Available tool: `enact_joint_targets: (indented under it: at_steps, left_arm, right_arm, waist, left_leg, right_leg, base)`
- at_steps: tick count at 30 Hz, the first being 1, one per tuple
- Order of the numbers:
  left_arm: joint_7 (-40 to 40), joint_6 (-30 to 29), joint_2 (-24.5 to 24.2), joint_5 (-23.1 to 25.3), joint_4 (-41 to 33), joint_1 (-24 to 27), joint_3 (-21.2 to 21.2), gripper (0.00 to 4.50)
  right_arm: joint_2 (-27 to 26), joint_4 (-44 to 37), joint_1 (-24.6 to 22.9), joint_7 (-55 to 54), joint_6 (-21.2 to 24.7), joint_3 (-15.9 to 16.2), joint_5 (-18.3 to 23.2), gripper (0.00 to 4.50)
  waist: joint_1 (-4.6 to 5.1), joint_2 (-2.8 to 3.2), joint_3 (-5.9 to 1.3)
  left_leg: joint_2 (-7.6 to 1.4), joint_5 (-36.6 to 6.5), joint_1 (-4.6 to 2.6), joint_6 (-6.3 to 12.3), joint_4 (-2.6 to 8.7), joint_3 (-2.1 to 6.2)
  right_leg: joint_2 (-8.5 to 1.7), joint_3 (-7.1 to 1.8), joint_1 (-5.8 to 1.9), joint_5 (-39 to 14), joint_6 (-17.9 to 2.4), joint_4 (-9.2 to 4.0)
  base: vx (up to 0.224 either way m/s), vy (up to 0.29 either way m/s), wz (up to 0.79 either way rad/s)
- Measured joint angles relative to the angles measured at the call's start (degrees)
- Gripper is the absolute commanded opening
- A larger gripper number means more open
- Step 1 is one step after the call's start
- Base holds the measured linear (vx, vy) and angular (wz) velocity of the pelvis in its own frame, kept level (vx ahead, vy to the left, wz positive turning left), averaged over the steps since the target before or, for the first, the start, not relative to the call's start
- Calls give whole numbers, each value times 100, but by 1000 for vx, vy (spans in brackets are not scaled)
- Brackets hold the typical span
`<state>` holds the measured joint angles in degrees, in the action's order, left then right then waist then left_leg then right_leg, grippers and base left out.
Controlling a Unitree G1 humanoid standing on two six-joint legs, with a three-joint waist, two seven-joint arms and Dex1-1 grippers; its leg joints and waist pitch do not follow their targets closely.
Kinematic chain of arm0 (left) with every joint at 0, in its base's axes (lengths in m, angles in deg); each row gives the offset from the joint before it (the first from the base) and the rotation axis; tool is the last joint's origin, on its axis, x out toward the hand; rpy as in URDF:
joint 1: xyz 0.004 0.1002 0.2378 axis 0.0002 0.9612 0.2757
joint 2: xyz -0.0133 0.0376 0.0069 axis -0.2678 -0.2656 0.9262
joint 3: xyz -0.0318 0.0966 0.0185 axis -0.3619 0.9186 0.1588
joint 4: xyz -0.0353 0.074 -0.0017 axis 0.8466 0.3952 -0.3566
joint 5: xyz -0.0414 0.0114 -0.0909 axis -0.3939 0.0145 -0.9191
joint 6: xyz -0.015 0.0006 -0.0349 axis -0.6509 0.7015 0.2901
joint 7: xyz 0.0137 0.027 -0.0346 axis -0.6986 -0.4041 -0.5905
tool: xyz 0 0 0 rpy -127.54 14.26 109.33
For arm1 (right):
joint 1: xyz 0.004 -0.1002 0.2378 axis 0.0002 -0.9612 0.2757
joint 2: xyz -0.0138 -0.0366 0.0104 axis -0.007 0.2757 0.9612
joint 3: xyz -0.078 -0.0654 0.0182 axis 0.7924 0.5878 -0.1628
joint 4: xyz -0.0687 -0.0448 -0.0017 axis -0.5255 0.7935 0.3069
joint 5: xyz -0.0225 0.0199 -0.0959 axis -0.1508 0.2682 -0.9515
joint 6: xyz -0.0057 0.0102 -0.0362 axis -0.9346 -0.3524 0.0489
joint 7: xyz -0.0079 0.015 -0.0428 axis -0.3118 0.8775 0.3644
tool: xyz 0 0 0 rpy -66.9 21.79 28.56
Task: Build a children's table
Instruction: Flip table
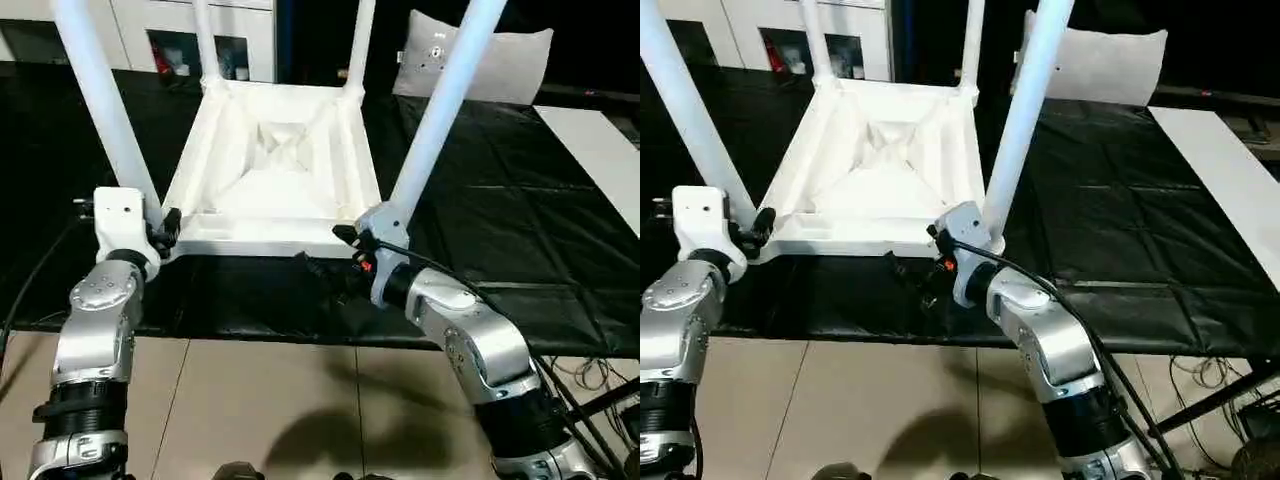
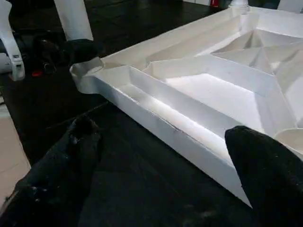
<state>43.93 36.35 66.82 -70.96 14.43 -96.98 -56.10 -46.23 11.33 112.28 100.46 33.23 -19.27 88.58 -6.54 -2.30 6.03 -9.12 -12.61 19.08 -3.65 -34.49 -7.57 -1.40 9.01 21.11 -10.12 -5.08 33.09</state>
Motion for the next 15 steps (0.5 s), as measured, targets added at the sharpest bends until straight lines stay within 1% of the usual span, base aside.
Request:
enact_joint_targets:
  at_steps: [2, 3, 5, 7, 9, 15]
  left_arm:
    - [-34, 97, -9, -6, 53, 0, -3, 277]
    - [-74, 126, -17, -16, 73, 0, -3, 277]
    - [-123, 176, -36, -51, 108, 0, -3, 248]
    - [-137, 209, -43, -57, 132, -1, -5, 239]
    - [-156, 264, -49, -68, 201, -23, -5, 219]
    - [-262, 349, -62, -94, 377, -107, 3, 219]
  right_arm:
    - [36, 0, 0, 45, 1, -8, 0, 450]
    - [40, 0, 0, 66, 0, -8, 0, 450]
    - [37, 0, 0, 83, 0, -7, 1, 450]
    - [37, 0, 0, 84, -1, -7, 1, 450]
    - [42, 1, 0, 86, -15, -7, 0, 450]
    - [64, 92, 0, 150, -52, -6, -4, 450]
  waist:
    - [-3, -1, 0]
    - [-12, -1, -1]
    - [-20, -1, -1]
    - [-22, -2, -1]
    - [-28, -2, -1]
    - [-53, -1, -1]
  left_leg:
    - [0, 1, 0, 1, 0, -1]
    - [-1, 4, 0, 6, 0, -1]
    - [0, 5, 0, 8, 0, -1]
    - [-1, 5, 0, 8, -1, -1]
    - [-1, 5, 0, 8, 0, -1]
    - [-1, 6, -1, 1, 0, -2]
  right_leg:
    - [0, 0, 0, 0, 0, 0]
    - [0, 0, 0, 0, 0, -1]
    - [0, 0, 1, 0, 1, -2]
    - [-1, 0, 1, 0, 2, -3]
    - [-1, 0, 1, 0, 2, -2]
    - [-1, 0, -3, 2, 3, -1]
  base:
    - [0, 0, 0]
    - [0, 0, 0]
    - [0, 0, 0]
    - [0, 0, 0]
    - [0, 0, 0]
    - [0, 0, 0]
